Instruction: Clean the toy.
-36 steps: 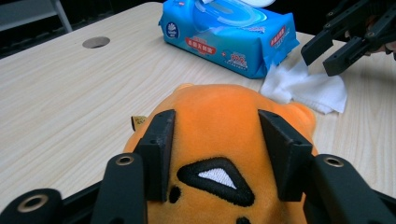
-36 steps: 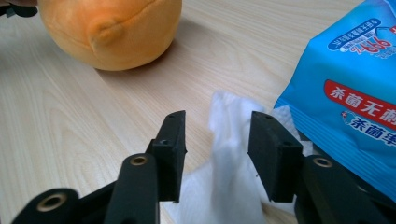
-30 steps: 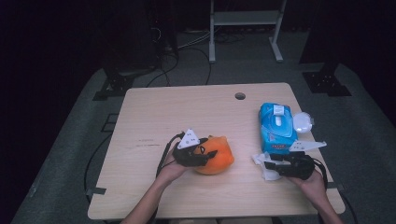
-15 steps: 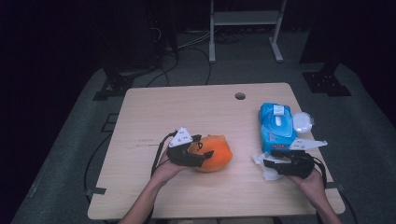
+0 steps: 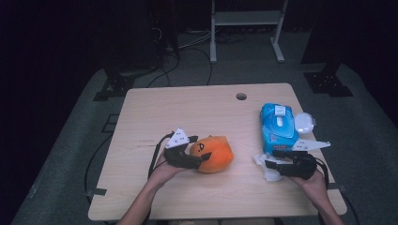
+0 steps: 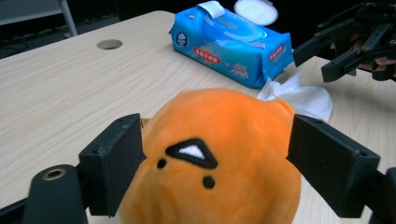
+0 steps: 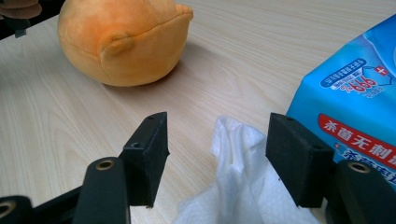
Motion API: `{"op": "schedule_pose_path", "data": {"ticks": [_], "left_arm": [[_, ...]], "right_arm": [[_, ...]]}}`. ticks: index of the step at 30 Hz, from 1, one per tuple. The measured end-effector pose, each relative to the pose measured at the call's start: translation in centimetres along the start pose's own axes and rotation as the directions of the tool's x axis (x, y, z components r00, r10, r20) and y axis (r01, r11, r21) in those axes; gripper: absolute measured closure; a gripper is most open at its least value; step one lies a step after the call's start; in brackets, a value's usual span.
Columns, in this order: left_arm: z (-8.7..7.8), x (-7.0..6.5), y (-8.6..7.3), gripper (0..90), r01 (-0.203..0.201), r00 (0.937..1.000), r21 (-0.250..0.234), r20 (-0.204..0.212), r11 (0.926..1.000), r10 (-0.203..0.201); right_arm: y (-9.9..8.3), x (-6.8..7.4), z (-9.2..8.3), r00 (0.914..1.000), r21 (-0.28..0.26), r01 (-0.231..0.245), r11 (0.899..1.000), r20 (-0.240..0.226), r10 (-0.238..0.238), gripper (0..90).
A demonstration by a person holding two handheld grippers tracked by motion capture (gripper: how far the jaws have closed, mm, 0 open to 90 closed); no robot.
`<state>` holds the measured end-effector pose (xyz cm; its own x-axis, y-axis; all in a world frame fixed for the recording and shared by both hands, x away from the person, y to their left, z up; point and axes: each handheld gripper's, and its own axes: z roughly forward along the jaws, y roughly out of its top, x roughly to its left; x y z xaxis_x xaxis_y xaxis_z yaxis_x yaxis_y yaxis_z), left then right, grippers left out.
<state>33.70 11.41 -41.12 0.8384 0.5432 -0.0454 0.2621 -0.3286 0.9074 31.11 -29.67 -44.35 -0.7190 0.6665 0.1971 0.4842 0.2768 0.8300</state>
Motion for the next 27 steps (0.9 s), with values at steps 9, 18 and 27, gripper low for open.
{"op": "schedule_pose_path", "data": {"ticks": [9,18,27], "left_arm": [[-1.2,0.4,-0.7,15.5,0.015,0.9998,0.005,-0.009,0.9999,-0.015],[-2.3,0.7,-1.4,14.7,0.027,0.9994,0.017,-0.021,0.9995,-0.027],[-3.5,1.0,-2.4,14.0,0.041,0.9986,0.03,-0.034,0.9987,-0.04]], "right_arm": [[0.1,0.0,0.0,1.0,-0.004,-0.006,1.0,-0.006,0.006,36.7],[0.0,0.0,-0.2,0.9999,-0.009,-0.007,1.0,-0.008,0.007,36.4],[-0.1,-0.1,-0.2,0.9999,-0.009,-0.011,1.0,-0.01,0.011,35.7]]}}
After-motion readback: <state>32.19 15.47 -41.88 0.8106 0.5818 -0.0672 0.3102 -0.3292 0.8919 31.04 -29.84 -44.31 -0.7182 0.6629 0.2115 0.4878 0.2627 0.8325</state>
